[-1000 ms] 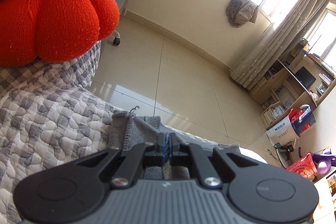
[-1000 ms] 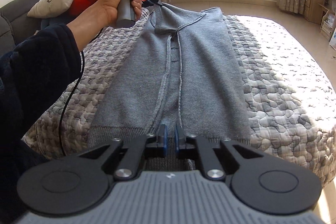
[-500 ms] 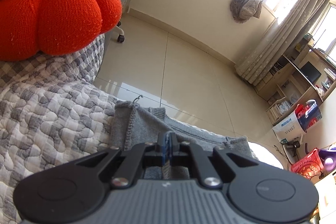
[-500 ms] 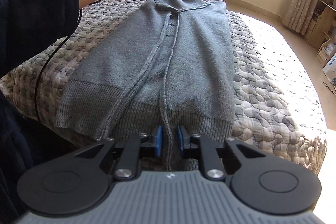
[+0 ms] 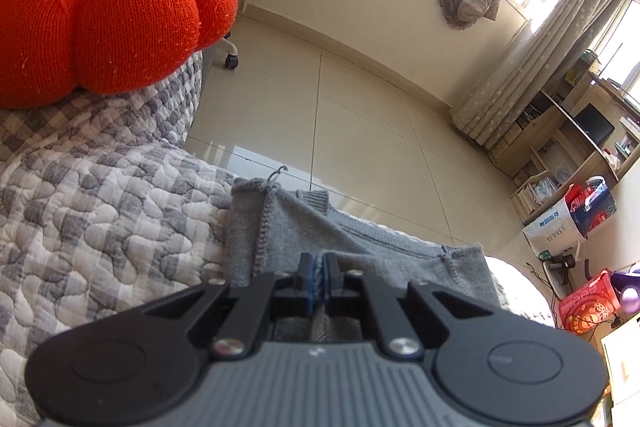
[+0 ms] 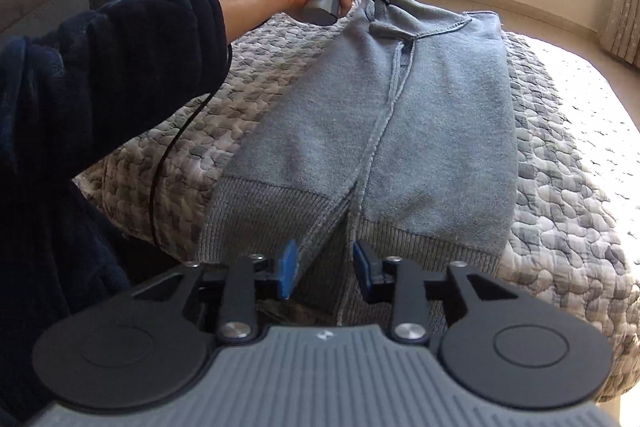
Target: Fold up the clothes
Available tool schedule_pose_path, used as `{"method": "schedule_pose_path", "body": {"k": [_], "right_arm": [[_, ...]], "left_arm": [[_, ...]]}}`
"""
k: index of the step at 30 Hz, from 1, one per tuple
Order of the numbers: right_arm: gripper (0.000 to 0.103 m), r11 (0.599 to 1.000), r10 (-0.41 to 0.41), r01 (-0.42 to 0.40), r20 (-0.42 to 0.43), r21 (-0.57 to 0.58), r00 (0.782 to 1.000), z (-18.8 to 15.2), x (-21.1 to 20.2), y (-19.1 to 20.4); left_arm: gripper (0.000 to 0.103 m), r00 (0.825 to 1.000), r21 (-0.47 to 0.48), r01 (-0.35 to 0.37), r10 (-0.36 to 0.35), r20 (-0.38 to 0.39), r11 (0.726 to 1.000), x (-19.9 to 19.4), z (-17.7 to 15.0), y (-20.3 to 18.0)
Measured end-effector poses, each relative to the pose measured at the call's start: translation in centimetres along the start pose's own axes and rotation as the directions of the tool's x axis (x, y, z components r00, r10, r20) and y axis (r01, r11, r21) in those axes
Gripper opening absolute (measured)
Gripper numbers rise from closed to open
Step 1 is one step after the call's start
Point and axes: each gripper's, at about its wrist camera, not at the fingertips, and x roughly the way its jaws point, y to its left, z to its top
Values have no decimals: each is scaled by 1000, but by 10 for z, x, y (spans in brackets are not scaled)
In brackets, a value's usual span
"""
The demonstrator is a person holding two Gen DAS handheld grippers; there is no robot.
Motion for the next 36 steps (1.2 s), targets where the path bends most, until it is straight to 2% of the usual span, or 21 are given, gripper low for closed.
{"method": "schedule_pose_path", "body": {"k": [2, 6, 10, 12, 14, 17, 22, 24, 27, 29, 32, 33, 34, 35, 36], "right_arm": [[58, 1000, 20, -20, 43, 20, 999, 21, -12, -15], [58, 998, -56, 55, 70, 20, 996, 76, -9, -64], [58, 990, -96, 92, 31, 108, 995, 133, 37, -133], [58, 992, -93, 90, 29, 88, 995, 153, 64, -152], [58, 991, -92, 88, 34, 98, 995, 167, 87, -165], [58, 984, -100, 91, 50, 153, 994, 185, 119, -188], [58, 933, -126, 97, 61, 347, 990, 199, 151, -239], [58, 930, -115, 81, 74, 359, 991, 204, 158, -250], [59, 936, -105, 64, 99, 347, 990, 213, 167, -259], [60, 932, -110, 59, 124, 357, 986, 212, 168, -264], [60, 927, -119, 52, 161, 371, 980, 212, 169, -273], [51, 926, -122, 49, 173, 375, 977, 211, 170, -276], [33, 924, -125, 47, 186, 380, 975, 211, 170, -279], [5, 922, -129, 44, 198, 385, 972, 211, 171, -282], [5, 920, -132, 41, 210, 389, 969, 210, 171, -284]], "left_arm": [[5, 1000, -12, 7, -7, 18, 1000, -10, 6, 3], [14, 1000, -31, 9, -9, 19, 999, -30, 15, 13], [15, 1000, -26, -21, 20, -13, 999, -51, 15, 15], [17, 999, 15, -36, 36, -35, 999, -61, 13, 10], [23, 998, 95, -56, 60, -34, 994, -73, 5, 0], [27, 997, 117, -59, 64, -39, 991, -80, -3, 0], [30, 995, 74, -85, 89, -48, 994, -58, 0, 22], [31, 996, 60, -73, 76, -50, 996, -46, 2, 29], [38, 999, 49, -45, 46, -29, 998, -25, 8, 31], [43, 999, 39, -32, 33, -26, 999, -9, 10, 32], [46, 999, 36, -24, 25, -25, 999, 13, 12, 33], [46, 999, 41, -24, 25, -21, 999, 18, 13, 32], [45, 1000, 51, -26, 27, -16, 998, 23, 13, 30], [41, 1000, 64, -25, 26, -14, 998, 25, 13, 28], [36, 1000, 79, -13, 14, -10, 997, 25, 14, 25]]}}
